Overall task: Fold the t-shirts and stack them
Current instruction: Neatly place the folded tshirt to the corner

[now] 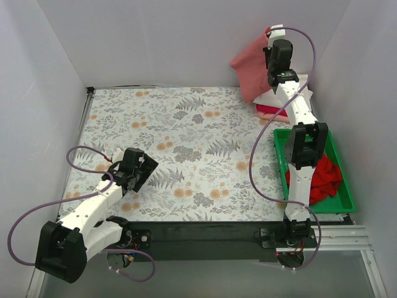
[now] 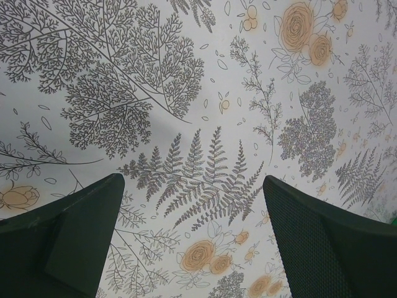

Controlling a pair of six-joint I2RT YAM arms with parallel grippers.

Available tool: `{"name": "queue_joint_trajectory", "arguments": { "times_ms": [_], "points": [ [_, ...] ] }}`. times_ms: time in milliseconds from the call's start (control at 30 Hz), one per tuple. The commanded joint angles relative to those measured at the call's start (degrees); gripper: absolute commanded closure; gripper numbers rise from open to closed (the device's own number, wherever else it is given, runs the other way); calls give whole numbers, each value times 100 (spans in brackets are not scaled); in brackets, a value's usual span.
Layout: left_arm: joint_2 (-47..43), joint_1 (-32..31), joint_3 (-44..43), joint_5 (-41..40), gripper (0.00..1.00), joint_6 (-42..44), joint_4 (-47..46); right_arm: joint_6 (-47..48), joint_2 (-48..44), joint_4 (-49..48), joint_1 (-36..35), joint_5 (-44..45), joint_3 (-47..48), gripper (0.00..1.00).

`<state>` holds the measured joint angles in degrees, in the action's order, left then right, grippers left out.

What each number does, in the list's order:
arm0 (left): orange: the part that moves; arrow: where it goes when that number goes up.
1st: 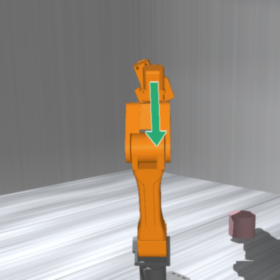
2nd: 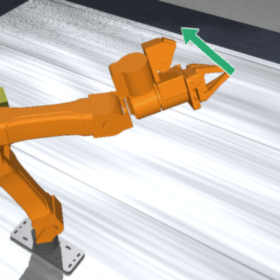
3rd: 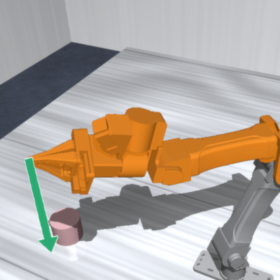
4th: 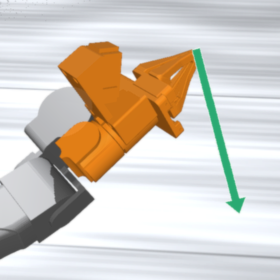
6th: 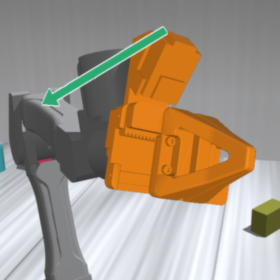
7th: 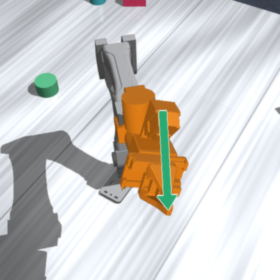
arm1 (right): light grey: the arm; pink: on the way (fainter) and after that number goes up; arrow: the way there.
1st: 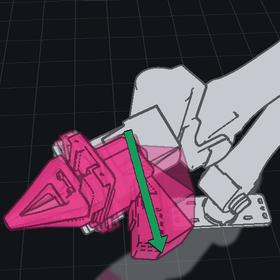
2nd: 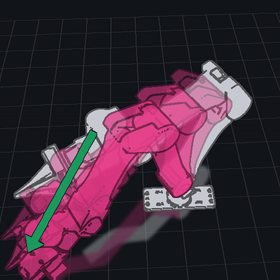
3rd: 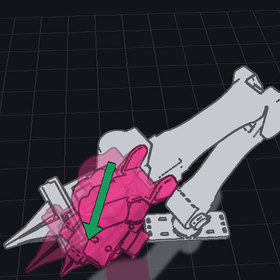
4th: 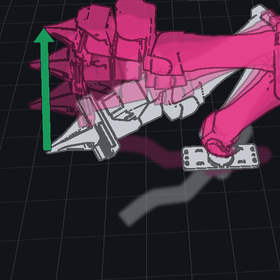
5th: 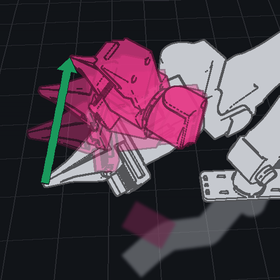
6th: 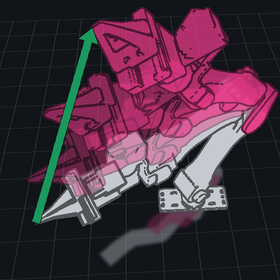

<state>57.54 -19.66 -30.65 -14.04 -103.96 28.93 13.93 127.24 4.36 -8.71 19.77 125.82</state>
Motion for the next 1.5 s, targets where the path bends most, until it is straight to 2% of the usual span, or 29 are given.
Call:
{"name": "queue_joint_trajectory", "arguments": {
  "times_ms": [0,233,533,767,900,967,1033,1067,1100,1167,1200,1233,1467],
  "points": [
    [-76,-29,-151,-99,5,25,-19,-215,-428,-471,211,-69,338,99],
    [99,-20,-178,-20,6,-10,-89,-716,-516,-393,747,-824,356,99],
    [284,-47,-195,7,5,-28,-133,-1261,-376,-146,1292,-1265,206,99],
    [433,-55,-257,7,6,-19,-151,-1577,238,-155,1635,-1730,206,98],
    [539,-64,-309,16,5,8,-159,-1674,678,-216,1750,-1792,302,93],
    [557,-73,-318,7,5,16,-159,-1692,994,-234,1829,-1932,487,83],
    [574,-82,-345,-11,5,25,-159,-1806,1144,-234,1890,-2153,575,62],
    [574,-82,-362,-37,5,34,-151,-1824,1215,-234,1908,-2135,549,57],
    [583,-82,-380,-54,5,43,-151,-1850,1215,-234,1917,-2100,514,44],
    [583,-82,-397,-55,5,51,-159,-1842,1146,-251,1917,-1995,304,29],
    [583,-82,-415,-46,5,52,-151,-1842,1093,-269,1917,-1995,216,9],
    [574,-82,-415,-55,5,52,-151,-1859,1058,-278,1917,-2003,171,2],
    [399,-91,-556,-151,5,174,-54,-1912,267,-278,1856,-2039,-399,2]
  ]
}}
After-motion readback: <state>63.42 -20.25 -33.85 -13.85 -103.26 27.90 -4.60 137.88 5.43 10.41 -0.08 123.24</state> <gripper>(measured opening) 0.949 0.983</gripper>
